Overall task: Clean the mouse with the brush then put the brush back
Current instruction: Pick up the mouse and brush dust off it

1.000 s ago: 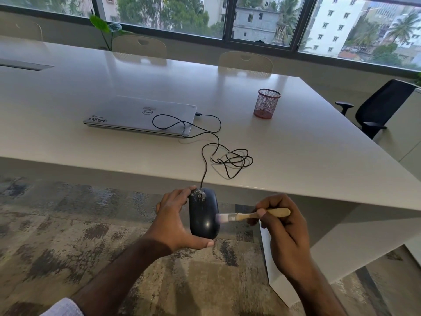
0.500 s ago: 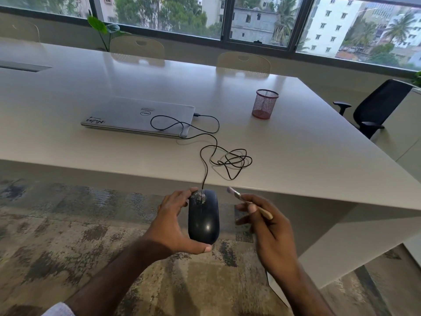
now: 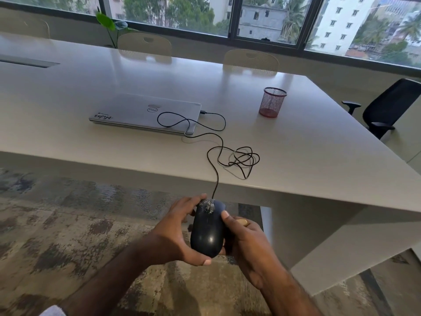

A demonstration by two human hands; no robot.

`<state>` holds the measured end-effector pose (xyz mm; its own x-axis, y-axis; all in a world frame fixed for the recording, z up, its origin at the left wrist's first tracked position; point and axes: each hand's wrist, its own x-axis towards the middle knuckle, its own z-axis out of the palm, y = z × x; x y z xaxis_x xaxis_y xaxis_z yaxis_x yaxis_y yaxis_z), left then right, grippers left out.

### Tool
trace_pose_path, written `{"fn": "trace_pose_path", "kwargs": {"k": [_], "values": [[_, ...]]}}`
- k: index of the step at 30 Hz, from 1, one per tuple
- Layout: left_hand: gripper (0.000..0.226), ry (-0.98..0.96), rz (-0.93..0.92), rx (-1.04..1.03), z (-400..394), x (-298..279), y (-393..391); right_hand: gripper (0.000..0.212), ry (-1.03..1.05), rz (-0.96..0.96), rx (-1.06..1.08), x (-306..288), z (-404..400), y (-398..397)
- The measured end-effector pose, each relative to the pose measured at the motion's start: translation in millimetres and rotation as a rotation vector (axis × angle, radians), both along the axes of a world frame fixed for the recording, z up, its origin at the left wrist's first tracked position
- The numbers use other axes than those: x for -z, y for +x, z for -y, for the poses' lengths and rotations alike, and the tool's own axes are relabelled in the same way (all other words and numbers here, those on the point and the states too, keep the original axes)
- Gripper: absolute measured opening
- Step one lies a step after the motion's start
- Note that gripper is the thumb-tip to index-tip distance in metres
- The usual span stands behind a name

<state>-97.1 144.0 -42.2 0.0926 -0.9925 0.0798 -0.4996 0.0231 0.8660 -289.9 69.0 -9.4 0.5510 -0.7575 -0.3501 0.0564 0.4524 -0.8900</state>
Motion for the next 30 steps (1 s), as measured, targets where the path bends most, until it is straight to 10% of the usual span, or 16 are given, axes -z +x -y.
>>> {"fn": "trace_pose_path", "kwargs": {"k": [10,19,30], "values": [[0.121,-0.020,-0.165,-0.260,-29,9,-29,0.036,0.075,0.151,0.174,14,-9,14],[0.076,-0.226,-0.106,-0.666,-31,18,-56,0.037,0.132,0.164,0.227,27,-26,30],[0.056,-0.229,0.007,-0.640,-31,9,-46,0.024,-0.047,0.113,0.114,24,-26,22]]}}
